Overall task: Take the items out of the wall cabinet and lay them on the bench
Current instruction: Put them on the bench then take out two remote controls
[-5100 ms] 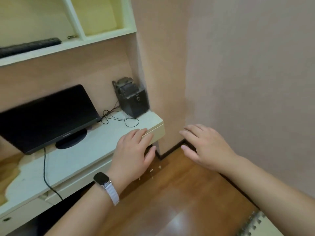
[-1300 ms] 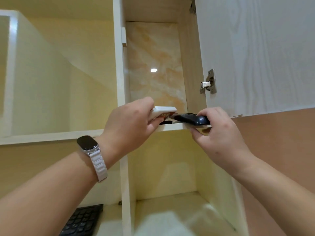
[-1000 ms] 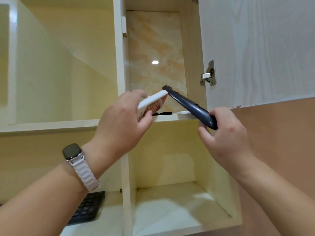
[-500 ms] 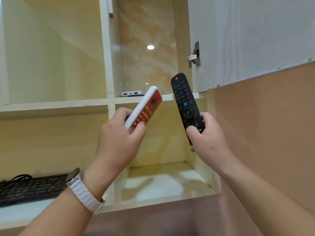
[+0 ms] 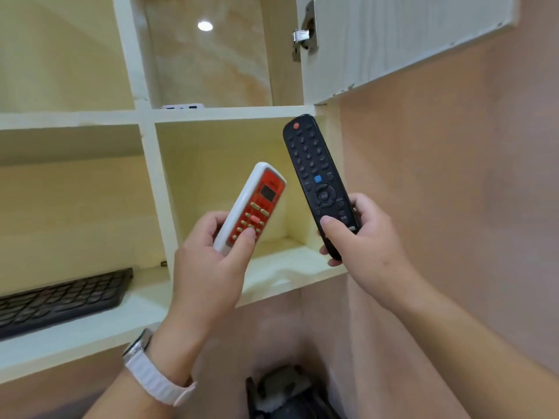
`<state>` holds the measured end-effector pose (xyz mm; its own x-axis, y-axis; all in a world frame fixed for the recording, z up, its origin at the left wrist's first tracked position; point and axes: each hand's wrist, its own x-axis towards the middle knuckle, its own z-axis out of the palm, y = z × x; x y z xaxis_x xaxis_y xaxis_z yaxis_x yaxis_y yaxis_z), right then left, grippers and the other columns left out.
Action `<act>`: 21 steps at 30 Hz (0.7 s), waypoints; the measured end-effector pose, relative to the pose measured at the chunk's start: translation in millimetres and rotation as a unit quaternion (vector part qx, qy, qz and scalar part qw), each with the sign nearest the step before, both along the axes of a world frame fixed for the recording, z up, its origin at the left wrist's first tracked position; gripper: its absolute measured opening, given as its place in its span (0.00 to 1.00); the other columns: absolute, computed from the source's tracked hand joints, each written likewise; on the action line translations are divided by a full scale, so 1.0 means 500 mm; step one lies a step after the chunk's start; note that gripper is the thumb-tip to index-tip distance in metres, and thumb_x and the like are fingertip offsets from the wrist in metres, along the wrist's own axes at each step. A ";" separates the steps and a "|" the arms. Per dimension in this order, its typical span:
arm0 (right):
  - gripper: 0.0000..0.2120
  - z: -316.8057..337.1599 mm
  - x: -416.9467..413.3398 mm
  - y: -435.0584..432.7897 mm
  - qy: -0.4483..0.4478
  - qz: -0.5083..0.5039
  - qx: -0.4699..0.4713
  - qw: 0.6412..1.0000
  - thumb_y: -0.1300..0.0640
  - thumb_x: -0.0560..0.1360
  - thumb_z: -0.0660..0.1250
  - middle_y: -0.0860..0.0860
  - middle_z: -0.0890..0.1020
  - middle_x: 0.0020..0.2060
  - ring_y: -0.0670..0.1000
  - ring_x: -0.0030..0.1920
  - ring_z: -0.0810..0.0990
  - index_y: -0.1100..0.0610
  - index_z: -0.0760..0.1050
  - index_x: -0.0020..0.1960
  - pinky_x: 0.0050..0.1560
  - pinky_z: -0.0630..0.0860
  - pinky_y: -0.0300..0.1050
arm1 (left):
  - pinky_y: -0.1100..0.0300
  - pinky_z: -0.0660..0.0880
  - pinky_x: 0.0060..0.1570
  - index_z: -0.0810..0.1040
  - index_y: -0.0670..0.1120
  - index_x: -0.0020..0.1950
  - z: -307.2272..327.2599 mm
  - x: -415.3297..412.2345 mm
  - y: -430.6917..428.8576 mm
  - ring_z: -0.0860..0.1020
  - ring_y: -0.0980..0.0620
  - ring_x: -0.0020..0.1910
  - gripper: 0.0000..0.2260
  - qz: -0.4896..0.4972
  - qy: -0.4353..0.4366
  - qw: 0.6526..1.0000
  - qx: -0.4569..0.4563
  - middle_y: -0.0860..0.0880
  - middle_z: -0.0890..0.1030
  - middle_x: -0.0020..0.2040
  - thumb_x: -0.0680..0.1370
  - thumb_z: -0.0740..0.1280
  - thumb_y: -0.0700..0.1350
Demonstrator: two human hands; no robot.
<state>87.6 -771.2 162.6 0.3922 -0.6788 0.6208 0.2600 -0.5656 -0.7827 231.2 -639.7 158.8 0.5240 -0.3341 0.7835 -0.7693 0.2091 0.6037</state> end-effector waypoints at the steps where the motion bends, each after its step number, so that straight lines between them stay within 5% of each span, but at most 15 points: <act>1: 0.03 -0.009 -0.002 0.012 0.001 -0.012 0.008 1.000 0.59 0.76 0.66 0.60 0.80 0.41 0.52 0.34 0.83 0.54 0.73 0.48 0.31 0.79 0.43 | 0.67 0.74 0.31 0.76 0.59 0.46 -0.010 0.004 0.001 0.79 0.58 0.37 0.07 -0.020 0.011 1.000 0.004 0.61 0.81 0.41 0.76 0.70 0.47; 10: 0.03 -0.111 0.001 0.153 -0.004 -0.135 0.086 0.987 0.65 0.76 0.65 0.59 0.78 0.35 0.55 0.34 0.77 0.59 0.74 0.50 0.36 0.77 0.53 | 0.66 0.73 0.34 0.76 0.60 0.46 -0.106 0.035 0.024 0.78 0.62 0.40 0.07 -0.175 0.067 0.982 0.031 0.65 0.81 0.43 0.75 0.71 0.47; 14: 0.04 -0.159 -0.028 0.225 0.009 -0.203 0.119 0.972 0.64 0.77 0.64 0.64 0.80 0.42 0.52 0.34 0.80 0.58 0.74 0.51 0.35 0.79 0.47 | 0.72 0.72 0.35 0.77 0.57 0.47 -0.172 0.025 0.042 0.79 0.62 0.41 0.06 -0.264 0.122 0.955 0.052 0.64 0.81 0.44 0.75 0.71 0.47; 18: 0.06 -0.208 -0.069 0.301 0.015 -0.278 0.165 0.946 0.64 0.77 0.64 0.61 0.82 0.43 0.51 0.34 0.81 0.56 0.74 0.52 0.35 0.80 0.46 | 0.57 0.78 0.39 0.78 0.55 0.48 -0.236 -0.003 0.064 0.81 0.59 0.40 0.05 -0.347 0.162 0.917 0.113 0.61 0.83 0.44 0.75 0.71 0.46; 21: 0.06 -0.240 -0.114 0.358 0.019 -0.330 0.190 0.925 0.64 0.77 0.64 0.61 0.82 0.43 0.51 0.34 0.82 0.55 0.74 0.51 0.35 0.80 0.45 | 0.59 0.77 0.40 0.78 0.55 0.48 -0.272 -0.045 0.083 0.81 0.60 0.41 0.05 -0.403 0.164 0.888 0.148 0.61 0.83 0.43 0.75 0.71 0.46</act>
<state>30.3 -592.0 42.5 -0.1682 -0.9441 0.2836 -0.0746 -0.2747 -0.9586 208.9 -598.2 23.0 0.2042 -0.8704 0.4481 -0.2152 0.4066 0.8879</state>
